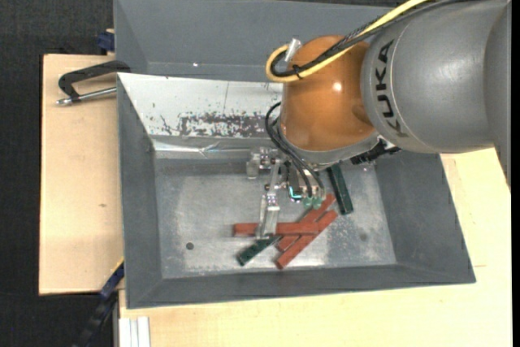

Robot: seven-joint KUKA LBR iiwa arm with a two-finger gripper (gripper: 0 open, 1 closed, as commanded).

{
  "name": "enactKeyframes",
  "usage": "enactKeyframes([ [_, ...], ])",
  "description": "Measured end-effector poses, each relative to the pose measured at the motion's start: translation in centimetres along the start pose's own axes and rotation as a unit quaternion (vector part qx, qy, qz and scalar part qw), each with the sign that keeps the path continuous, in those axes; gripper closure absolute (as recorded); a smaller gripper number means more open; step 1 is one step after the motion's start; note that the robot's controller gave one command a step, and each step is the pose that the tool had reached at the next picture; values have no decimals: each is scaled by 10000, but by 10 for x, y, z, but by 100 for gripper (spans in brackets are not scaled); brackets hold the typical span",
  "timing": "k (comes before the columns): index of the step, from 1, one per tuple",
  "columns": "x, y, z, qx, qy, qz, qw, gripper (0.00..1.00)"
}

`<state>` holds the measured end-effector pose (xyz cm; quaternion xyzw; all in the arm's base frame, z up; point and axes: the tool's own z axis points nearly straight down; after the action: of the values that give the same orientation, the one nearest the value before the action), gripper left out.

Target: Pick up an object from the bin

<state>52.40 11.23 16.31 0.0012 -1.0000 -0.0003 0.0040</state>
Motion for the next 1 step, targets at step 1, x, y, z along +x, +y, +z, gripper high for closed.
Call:
enactKeyframes([
  [1,-2,-1,-4,-6,-43,9,10000,0],
])
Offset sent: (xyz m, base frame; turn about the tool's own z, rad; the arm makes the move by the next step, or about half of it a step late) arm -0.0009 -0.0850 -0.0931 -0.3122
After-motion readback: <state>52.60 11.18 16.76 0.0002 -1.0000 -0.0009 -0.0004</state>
